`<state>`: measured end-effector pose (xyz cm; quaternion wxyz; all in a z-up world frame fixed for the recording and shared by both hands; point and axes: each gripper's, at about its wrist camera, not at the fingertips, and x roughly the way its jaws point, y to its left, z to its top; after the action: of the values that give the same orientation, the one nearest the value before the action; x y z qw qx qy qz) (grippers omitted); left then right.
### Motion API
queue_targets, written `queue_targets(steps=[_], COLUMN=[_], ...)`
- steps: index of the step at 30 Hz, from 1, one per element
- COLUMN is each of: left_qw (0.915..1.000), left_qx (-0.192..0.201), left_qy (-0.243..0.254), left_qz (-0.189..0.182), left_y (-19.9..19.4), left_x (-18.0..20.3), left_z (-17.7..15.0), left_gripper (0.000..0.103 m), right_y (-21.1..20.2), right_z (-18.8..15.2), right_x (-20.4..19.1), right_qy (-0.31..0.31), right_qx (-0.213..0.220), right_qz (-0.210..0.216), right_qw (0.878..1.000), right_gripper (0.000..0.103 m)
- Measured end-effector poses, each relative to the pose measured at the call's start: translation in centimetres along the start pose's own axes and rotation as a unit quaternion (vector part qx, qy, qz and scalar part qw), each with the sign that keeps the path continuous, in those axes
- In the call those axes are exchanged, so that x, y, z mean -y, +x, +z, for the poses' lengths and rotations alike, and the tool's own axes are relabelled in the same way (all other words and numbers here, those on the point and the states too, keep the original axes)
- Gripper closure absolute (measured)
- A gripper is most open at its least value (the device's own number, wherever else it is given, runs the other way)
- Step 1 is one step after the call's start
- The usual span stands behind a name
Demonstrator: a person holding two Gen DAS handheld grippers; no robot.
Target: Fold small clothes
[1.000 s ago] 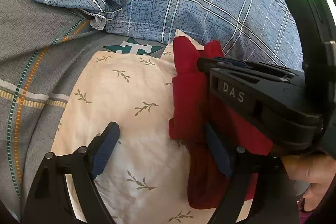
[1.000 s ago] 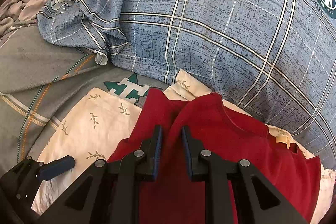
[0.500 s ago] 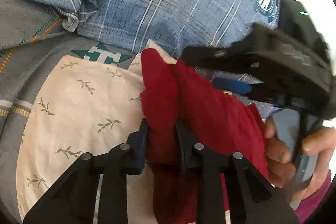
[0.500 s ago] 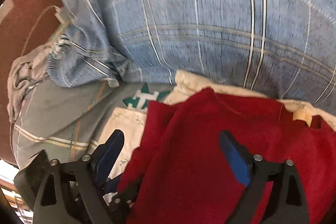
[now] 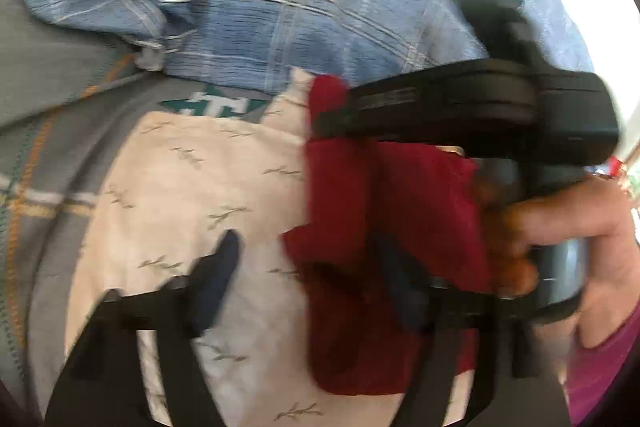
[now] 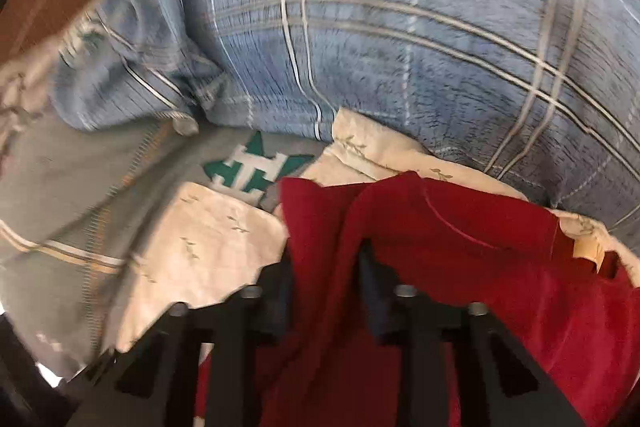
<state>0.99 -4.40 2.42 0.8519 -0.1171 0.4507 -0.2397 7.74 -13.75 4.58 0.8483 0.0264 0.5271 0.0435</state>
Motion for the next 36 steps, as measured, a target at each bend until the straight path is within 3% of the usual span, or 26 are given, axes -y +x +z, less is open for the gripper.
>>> queue_targets(steps=[2, 4, 5, 6, 7, 10, 15, 21, 25, 29, 31, 33, 35, 36], left_qw=[0.9996, 0.9997, 0.9999, 0.9996, 0.9991, 0.998, 0.9912, 0.973, 0.9623, 0.9582, 0.9583, 0.9561, 0.9542, 0.9534], left_qx=[-0.012, -0.012, -0.009, -0.012, -0.019, 0.008, 0.017, 0.003, -0.034, -0.082, -0.09, -0.09, -0.092, -0.087], left_qy=[-0.024, -0.019, -0.009, 0.009, 0.026, 0.053, 0.099, 0.183, 0.217, 0.239, 0.246, 0.251, 0.253, 0.254], left_qz=[-0.004, -0.006, -0.011, -0.024, -0.028, -0.034, -0.086, -0.141, -0.161, -0.133, -0.115, -0.121, -0.13, -0.139], left_y=[0.8, 1.1, 1.0, 0.9, 0.6, -1.5, -4.2, -3.7, -0.1, 5.1, 6.4, 5.5, 3.5, 1.9], left_x=[-0.7, -0.5, -0.1, 0.6, 1.4, 3.5, 9.1, 19.4, 25.3, 28.4, 28.4, 27.6, 26.6, 26.1], left_z=[-0.2, -0.2, -0.3, -0.3, -0.4, -0.5, 0.1, -1.4, -3.7, -6.4, -7.0, -6.8, -6.2, -6.0], left_gripper=[0.02, 0.025, 0.034, 0.066, 0.079, 0.083, 0.085, 0.085, 0.086, 0.088, 0.088, 0.086, 0.073, 0.056], right_y=[-1.0, -1.9, -2.4, -3.3, -3.9, -6.7, -13.5, -19.3, -19.8, -16.7, -15.3, -15.4, -16.6, -17.6], right_z=[-0.4, -0.9, -1.1, -1.3, -1.5, -2.4, -4.8, -9.7, -13.7, -16.4, -17.3, -18.5, -19.4, -20.0], right_x=[0.5, 1.0, 1.3, 1.7, 2.0, 3.8, 8.1, 16.0, 22.6, 27.1, 28.0, 28.2, 27.6, 26.7], right_qy=[0.01, 0.019, 0.021, 0.024, 0.029, 0.047, 0.068, 0.113, 0.178, 0.232, 0.247, 0.268, 0.264, 0.254], right_qx=[0.02, 0.036, 0.045, 0.056, 0.062, 0.085, 0.136, 0.183, 0.19, 0.158, 0.139, 0.136, 0.154, 0.165], right_qz=[0.013, 0.03, 0.037, 0.047, 0.054, 0.077, 0.095, 0.073, 0.049, 0.027, 0.01, 0.021, 0.036, 0.036], right_qw=[1.0, 0.999, 0.998, 0.997, 0.996, 0.992, 0.984, 0.974, 0.964, 0.959, 0.959, 0.954, 0.951, 0.952], right_gripper=[0.082, 0.083, 0.084, 0.085, 0.087, 0.088, 0.088, 0.088, 0.093, 0.091, 0.085, 0.073, 0.049, 0.042])
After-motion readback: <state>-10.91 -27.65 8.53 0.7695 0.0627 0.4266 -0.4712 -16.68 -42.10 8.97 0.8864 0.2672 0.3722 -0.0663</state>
